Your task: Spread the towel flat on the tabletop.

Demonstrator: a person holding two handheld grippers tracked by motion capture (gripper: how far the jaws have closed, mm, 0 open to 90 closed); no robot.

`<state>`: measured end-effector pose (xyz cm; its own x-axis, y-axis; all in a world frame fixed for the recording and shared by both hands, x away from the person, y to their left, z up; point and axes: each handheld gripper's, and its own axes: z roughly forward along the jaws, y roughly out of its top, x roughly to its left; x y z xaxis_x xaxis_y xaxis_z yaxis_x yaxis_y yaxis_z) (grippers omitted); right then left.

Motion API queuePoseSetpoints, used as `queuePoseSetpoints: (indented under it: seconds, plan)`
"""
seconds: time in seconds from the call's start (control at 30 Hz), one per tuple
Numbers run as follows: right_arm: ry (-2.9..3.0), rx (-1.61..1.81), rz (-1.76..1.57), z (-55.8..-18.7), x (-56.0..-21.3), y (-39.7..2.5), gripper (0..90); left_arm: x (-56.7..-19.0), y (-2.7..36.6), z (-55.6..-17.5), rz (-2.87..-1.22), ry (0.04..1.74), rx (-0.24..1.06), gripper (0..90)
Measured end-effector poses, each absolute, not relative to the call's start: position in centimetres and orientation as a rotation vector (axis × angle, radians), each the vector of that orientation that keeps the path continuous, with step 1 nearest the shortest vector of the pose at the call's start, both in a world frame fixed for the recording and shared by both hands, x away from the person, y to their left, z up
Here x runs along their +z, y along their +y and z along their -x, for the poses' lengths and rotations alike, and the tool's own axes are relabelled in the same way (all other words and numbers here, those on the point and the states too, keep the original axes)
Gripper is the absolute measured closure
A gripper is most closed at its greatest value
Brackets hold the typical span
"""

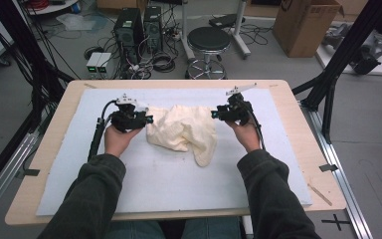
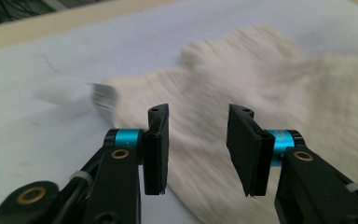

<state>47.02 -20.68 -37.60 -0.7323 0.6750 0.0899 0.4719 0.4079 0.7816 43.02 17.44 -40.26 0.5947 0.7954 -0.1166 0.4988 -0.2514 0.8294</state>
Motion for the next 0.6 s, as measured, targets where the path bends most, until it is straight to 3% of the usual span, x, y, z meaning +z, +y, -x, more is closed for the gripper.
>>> queuePoseSetpoints:
  seconds: [0.33, 0.6]
  plan:
    - [2.564, 1.302, -0.839, -41.0, -38.2, -19.9, 51.7, -41.6, 16.9, -37.1, -1.934, 0.876, 0.360, 59.6]
    - [2.549, 1.350, -0.763, -38.0, -38.5, -19.2, 49.9, -42.0, 16.3, -35.3, -1.957, 0.828, 0.352, 58.5]
